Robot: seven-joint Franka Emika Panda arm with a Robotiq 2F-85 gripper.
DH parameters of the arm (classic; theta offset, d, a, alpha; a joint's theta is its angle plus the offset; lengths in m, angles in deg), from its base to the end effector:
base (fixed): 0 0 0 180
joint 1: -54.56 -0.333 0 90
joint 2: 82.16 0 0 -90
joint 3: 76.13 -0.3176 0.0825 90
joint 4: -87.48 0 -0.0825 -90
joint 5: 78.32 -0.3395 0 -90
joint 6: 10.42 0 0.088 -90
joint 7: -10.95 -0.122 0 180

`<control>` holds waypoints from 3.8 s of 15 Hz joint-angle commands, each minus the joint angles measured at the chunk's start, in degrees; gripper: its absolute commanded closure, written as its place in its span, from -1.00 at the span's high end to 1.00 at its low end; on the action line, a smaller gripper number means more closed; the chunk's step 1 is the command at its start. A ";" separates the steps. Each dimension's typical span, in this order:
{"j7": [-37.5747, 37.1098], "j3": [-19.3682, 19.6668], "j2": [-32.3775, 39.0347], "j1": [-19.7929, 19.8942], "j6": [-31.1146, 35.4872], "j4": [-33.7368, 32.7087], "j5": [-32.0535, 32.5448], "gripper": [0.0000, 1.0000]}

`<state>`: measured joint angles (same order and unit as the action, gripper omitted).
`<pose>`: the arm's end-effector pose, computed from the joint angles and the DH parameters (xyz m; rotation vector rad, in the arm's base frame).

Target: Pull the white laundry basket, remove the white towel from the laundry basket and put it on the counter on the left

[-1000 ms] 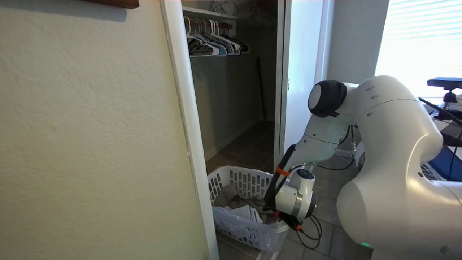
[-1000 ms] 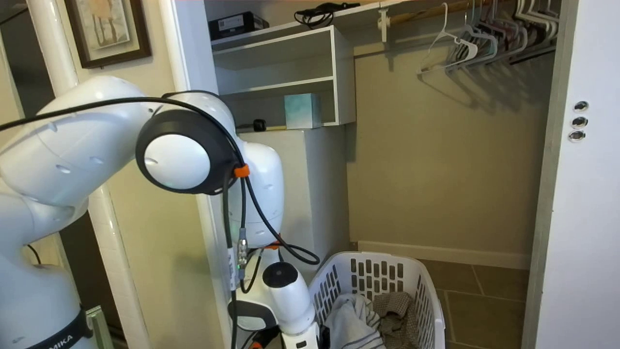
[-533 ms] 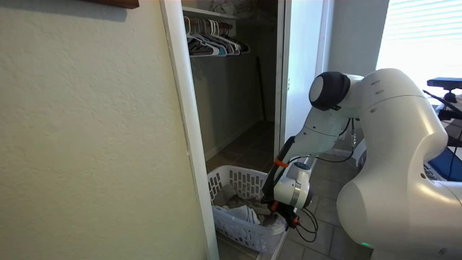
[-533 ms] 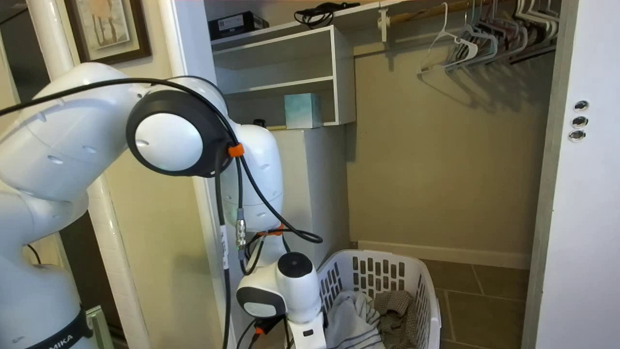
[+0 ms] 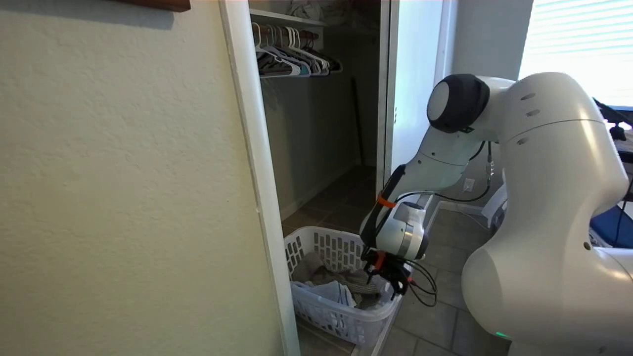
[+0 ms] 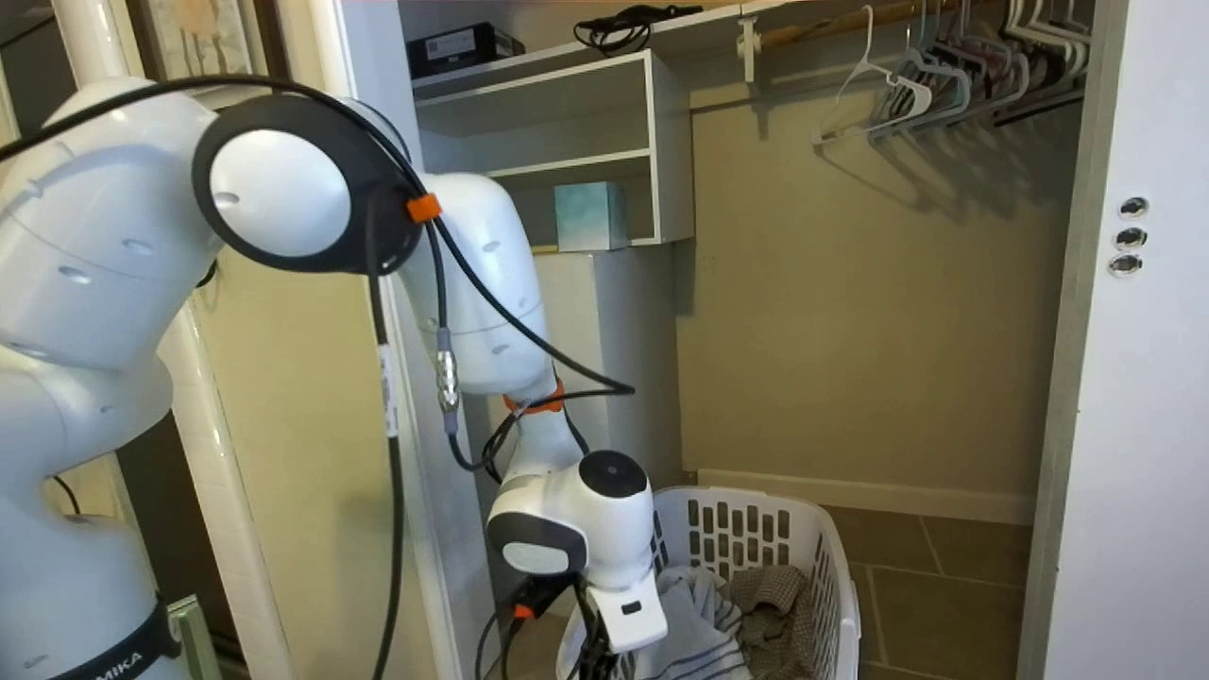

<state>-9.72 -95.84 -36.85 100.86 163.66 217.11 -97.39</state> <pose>0.4344 -0.2232 0.0599 -2.3189 1.6826 -0.0039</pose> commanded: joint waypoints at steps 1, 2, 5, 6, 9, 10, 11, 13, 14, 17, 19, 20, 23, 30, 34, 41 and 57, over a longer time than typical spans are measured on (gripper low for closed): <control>8.25 -1.03 -5.98 0.48 -2.41 -2.65 -0.71 1.00; 11.05 -2.13 -5.48 1.28 -3.16 -4.94 -0.49 1.00; 19.34 -6.76 -1.32 2.80 -6.68 -13.51 -1.57 1.00; 21.71 -7.03 1.11 1.71 -7.22 -16.76 -1.25 1.00; 29.99 -10.36 9.33 1.15 -7.51 -24.92 -0.81 1.00; 32.14 -11.58 12.29 0.88 -8.52 -27.56 -0.38 1.00; 34.51 -12.77 15.13 0.80 -9.45 -29.91 0.18 1.00; 36.14 -12.56 19.83 -1.99 -9.17 -33.71 0.50 1.00; 34.34 -11.63 13.63 -0.52 -8.91 -27.52 -0.65 1.00; 35.49 -11.85 18.94 -2.36 -8.75 -31.88 -0.21 1.00; 35.67 -11.86 19.46 -2.47 -8.75 -32.77 -0.18 1.00; 35.71 -11.87 19.44 -2.43 -8.75 -32.97 -0.19 1.00; 35.72 -9.60 19.15 -4.31 -11.75 -33.97 1.59 1.00; 42.10 1.21 24.17 -16.60 -27.57 -47.35 7.75 1.00; 43.92 7.96 29.07 -25.56 -30.37 -57.41 11.25 1.00; 49.69 13.64 40.70 -32.04 -23.36 -71.21 19.21 1.00; 81.77 -2.64 41.56 -23.83 -5.60 -61.46 14.54 1.00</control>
<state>67.63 -99.35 4.71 76.91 159.96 155.39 -79.17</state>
